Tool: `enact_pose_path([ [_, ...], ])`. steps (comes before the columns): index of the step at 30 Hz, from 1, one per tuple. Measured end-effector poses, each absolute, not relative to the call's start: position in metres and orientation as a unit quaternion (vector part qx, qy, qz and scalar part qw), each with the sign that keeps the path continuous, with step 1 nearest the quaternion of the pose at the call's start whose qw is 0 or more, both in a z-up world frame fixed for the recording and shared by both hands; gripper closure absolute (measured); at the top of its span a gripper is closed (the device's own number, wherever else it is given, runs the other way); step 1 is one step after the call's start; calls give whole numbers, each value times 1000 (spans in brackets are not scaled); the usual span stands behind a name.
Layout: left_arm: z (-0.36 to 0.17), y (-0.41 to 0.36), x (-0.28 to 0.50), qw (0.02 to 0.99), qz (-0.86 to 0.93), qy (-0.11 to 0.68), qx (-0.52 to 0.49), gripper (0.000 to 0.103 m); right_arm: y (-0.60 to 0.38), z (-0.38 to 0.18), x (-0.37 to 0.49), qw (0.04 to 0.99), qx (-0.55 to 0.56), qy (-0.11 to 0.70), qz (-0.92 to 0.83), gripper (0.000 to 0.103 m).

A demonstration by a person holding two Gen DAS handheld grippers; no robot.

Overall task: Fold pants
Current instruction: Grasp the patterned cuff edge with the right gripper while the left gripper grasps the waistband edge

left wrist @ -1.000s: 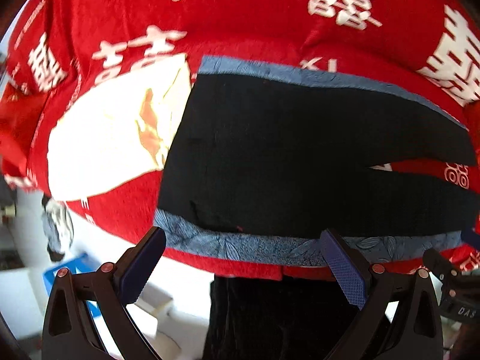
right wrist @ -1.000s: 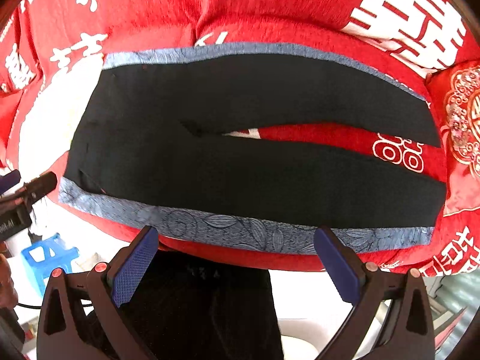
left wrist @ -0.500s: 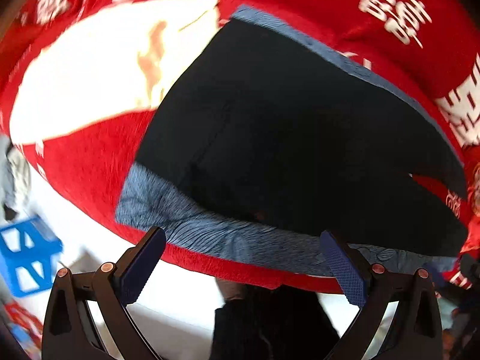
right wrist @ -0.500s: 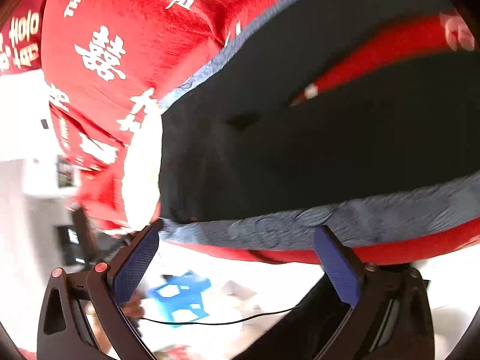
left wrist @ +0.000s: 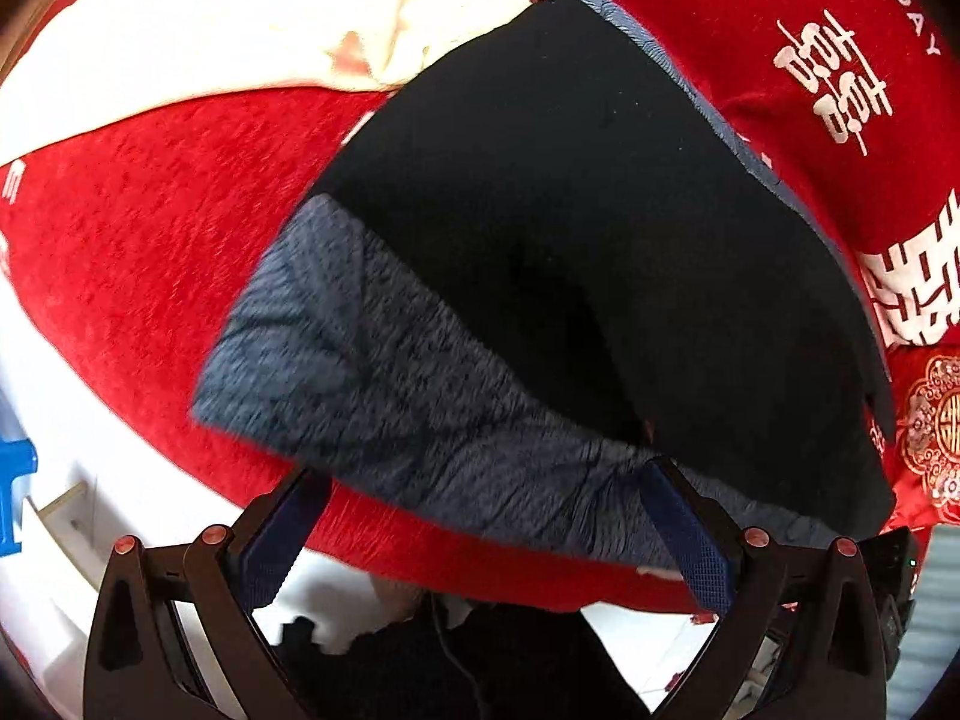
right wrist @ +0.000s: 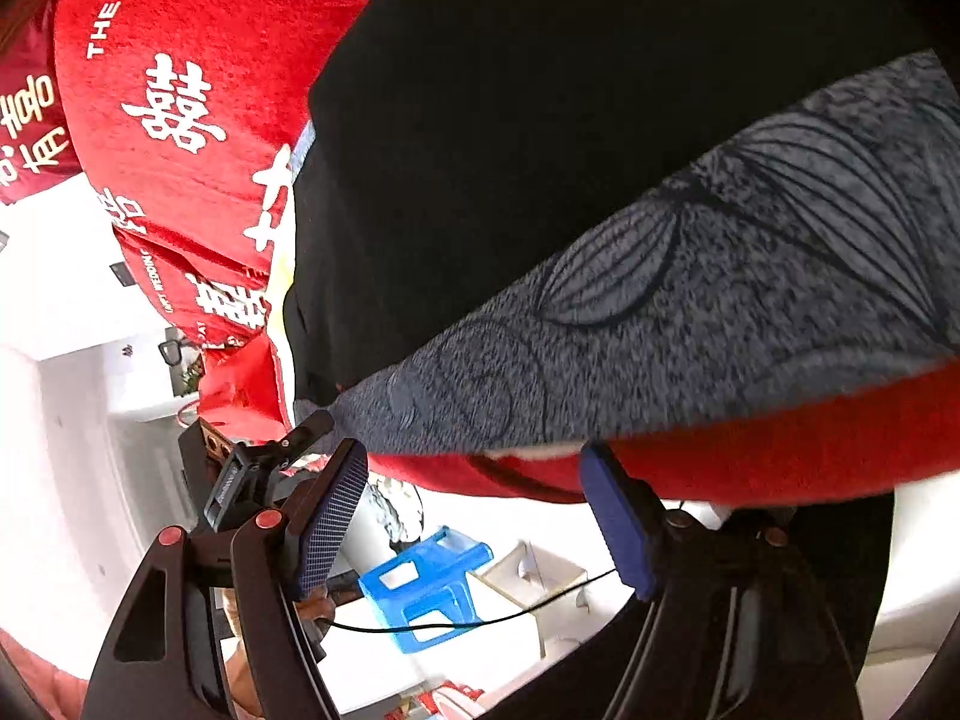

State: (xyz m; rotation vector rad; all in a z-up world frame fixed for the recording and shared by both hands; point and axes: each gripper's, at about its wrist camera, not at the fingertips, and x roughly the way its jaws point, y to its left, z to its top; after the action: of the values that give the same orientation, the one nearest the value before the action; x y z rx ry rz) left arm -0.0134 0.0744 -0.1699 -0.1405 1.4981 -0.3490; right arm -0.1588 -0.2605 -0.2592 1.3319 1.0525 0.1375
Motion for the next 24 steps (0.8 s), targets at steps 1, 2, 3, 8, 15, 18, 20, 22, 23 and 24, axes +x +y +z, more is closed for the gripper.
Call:
enact_pose_path([
  [1,-172,72,-12,715,-160,677,-66,0,-262,-261,-157,659,594,458,62,26],
  [2,-174,69,-10,714,-161,678,-70,0,-263,-261,-156,657,600,452,65,26],
  [3,-175,67,-9,713,-162,678,-73,0,-265,-263,-156,654,610,441,70,26],
  [8,-179,57,-5,711,-157,680,-92,1,-270,-263,-158,655,634,403,77,26],
  [15,-167,41,9,708,-184,674,-101,64,-271,-283,-173,587,708,391,32,96],
  [18,-152,32,20,712,-189,670,-94,71,-268,-261,-173,608,685,401,21,97],
  [20,-141,33,25,719,-194,662,-89,74,-272,-233,-168,634,657,407,27,97],
  [22,-123,30,33,728,-201,651,-83,74,-278,-207,-160,658,631,410,37,97],
  [23,-114,28,37,732,-204,645,-81,74,-283,-192,-153,673,611,416,43,97],
  [24,-108,25,43,735,-207,641,-80,74,-287,-179,-146,685,593,420,47,97],
])
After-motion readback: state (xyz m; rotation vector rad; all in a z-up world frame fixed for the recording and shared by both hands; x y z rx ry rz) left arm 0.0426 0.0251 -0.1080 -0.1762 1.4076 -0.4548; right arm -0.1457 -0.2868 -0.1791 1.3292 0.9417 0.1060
